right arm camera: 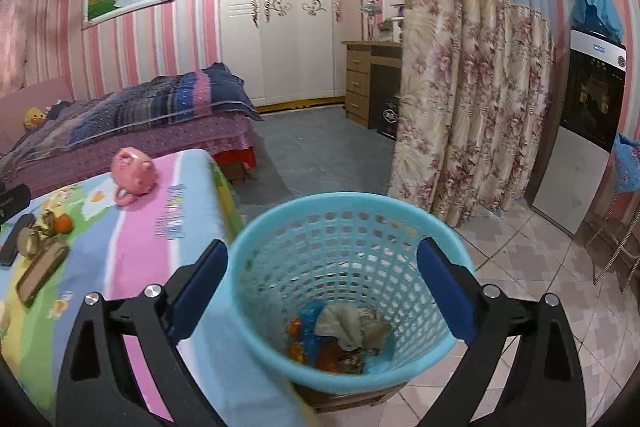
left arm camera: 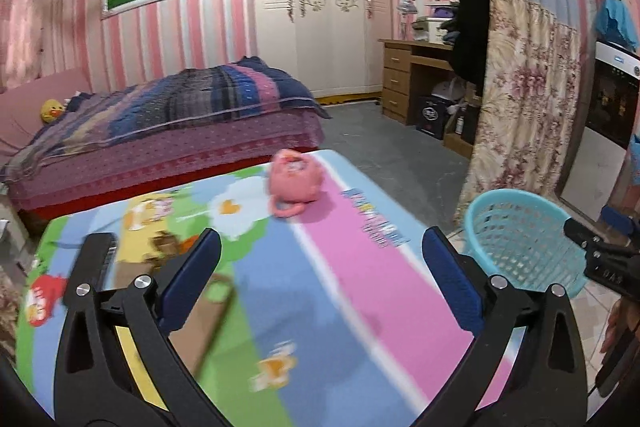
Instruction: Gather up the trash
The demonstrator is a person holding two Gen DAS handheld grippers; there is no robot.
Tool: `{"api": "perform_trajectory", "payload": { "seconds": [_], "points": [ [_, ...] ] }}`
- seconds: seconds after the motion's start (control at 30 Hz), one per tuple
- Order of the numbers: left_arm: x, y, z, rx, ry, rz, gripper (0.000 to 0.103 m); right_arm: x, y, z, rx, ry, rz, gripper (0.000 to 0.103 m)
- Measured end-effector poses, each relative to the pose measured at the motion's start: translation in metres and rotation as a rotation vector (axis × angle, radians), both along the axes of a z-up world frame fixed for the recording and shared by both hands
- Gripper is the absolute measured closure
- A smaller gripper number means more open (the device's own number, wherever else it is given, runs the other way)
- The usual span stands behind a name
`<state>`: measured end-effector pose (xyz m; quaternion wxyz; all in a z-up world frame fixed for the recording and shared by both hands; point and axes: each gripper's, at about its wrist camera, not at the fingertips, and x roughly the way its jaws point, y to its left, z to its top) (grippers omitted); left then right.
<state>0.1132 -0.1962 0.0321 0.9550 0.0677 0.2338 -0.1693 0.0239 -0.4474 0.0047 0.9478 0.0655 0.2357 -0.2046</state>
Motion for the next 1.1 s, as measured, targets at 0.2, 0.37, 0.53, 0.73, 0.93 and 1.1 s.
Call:
{"api": "perform_trajectory", "payload": {
  "seconds": [0.2, 0.37, 0.53, 0.73, 0.93, 1.1],
  "points": [
    [-0.013, 0.067, -0.002, 0.064, -0.016, 0.097, 0.006, -0.001, 0.053, 0.002, -0.012, -0.013, 0.090, 0.007],
    [-0.014, 0.134, -0.016, 0.063, 0.026, 0.189, 0.006, 0.008, 0.094, -0.001, -0.013, 0.009, 0.176, 0.006],
    [-0.018, 0.184, -0.040, 0.087, 0.056, 0.261, 0.006, 0.021, 0.144, -0.004, -0.034, 0.028, 0.280, 0.006],
    [-0.019, 0.220, -0.081, 0.081, 0.149, 0.299, 0.006, 0.032, 0.185, -0.020, -0.099, 0.072, 0.344, 0.006],
    [-0.013, 0.227, -0.110, 0.064, 0.254, 0.281, 0.006, 0.037, 0.197, -0.029, -0.115, 0.105, 0.370, 0.006],
    [-0.007, 0.219, -0.122, 0.082, 0.307, 0.224, 0.025, 0.046, 0.194, -0.036, -0.074, 0.129, 0.368, 0.006]
  ]
}}
